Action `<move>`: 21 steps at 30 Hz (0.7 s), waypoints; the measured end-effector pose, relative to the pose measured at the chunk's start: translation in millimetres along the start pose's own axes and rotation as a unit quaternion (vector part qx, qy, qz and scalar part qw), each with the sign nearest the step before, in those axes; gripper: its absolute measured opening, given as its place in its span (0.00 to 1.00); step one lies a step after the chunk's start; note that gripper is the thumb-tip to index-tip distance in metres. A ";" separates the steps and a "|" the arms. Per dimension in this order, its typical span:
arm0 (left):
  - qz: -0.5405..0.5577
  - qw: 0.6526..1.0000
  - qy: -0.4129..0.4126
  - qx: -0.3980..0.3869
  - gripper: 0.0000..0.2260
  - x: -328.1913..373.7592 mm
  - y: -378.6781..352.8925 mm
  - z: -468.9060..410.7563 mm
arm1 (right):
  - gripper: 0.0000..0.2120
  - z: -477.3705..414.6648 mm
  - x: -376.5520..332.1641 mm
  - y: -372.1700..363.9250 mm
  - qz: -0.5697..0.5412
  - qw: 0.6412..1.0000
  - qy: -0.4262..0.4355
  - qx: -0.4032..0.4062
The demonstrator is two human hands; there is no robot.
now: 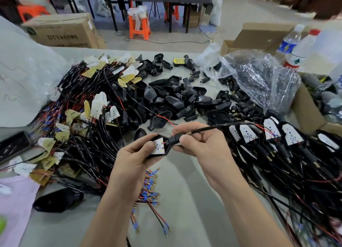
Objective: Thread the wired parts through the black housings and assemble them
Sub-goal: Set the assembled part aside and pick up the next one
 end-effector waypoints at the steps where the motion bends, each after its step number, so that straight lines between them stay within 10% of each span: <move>1: 0.004 1.000 -0.006 0.002 0.10 -0.8 0.8 -1.2 | 0.05 1.9 -0.7 0.6 0.031 0.999 -0.018 0.012; 4: 0.000 1.000 -0.015 0.016 0.09 1.5 0.3 -4.0 | 0.12 13.8 -10.2 9.9 0.292 0.955 -0.019 0.047; 8: -0.020 1.000 0.002 -0.005 0.10 4.3 3.9 -9.3 | 0.04 38.9 -49.4 12.6 0.466 0.841 0.236 0.140; 12: -0.051 0.997 0.003 -0.053 0.08 7.4 3.8 -13.7 | 0.08 34.1 -48.4 8.6 0.638 0.746 0.193 0.013; 21: -0.038 0.999 -0.001 -0.025 0.07 -3.5 -11.9 -20.3 | 0.05 25.5 -12.7 31.1 0.473 0.881 0.028 -0.004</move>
Point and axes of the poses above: each hand's wrist, its own z-axis away from the middle knuckle, its own y-axis out of the back of the hand, x = y × z, the point moved 3 cm from there along -z, towards the middle knuckle, and after that the axes turned 1 degree about -x, right-handed, at the moved point
